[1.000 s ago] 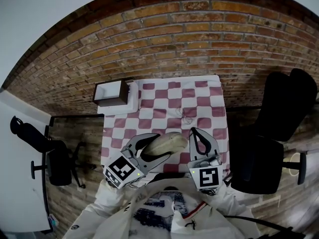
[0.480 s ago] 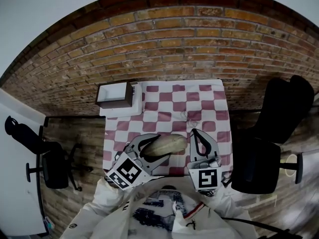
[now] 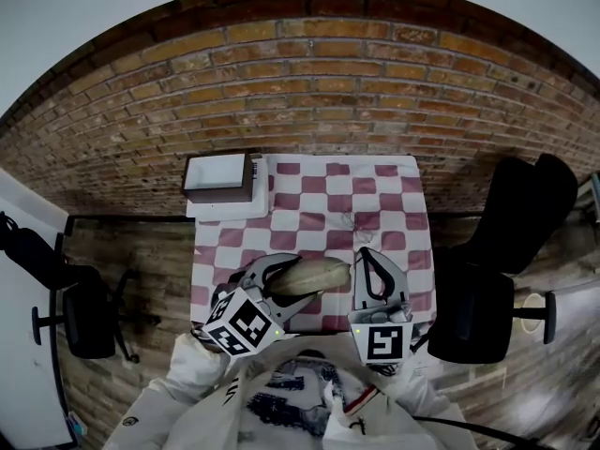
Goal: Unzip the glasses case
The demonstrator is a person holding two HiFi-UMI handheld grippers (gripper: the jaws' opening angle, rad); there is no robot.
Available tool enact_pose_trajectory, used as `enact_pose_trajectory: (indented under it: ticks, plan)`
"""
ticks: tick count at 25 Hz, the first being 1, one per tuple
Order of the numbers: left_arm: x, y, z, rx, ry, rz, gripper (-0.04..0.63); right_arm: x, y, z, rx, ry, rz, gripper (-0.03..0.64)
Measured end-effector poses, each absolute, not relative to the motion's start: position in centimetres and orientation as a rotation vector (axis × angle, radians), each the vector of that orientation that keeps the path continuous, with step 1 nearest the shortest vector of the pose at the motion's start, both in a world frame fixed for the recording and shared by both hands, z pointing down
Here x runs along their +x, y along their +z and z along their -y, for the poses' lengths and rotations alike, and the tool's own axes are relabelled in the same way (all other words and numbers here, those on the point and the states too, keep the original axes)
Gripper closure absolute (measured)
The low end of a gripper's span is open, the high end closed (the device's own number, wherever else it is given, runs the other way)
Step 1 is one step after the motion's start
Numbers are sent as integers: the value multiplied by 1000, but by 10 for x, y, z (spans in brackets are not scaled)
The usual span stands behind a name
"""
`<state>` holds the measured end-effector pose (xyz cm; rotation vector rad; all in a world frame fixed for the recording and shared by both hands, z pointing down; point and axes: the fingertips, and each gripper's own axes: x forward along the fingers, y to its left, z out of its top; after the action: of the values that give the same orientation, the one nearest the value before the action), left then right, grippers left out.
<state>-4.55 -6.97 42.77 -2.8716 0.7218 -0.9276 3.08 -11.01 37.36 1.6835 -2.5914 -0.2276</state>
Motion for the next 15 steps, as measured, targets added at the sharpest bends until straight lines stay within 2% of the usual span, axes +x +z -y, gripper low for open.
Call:
enact_pose_trajectory:
  ticks: [15]
  plan:
    - [-98,460,54,-2792,-1042,-625,316,-34,389,82,1540,-484,2379,604]
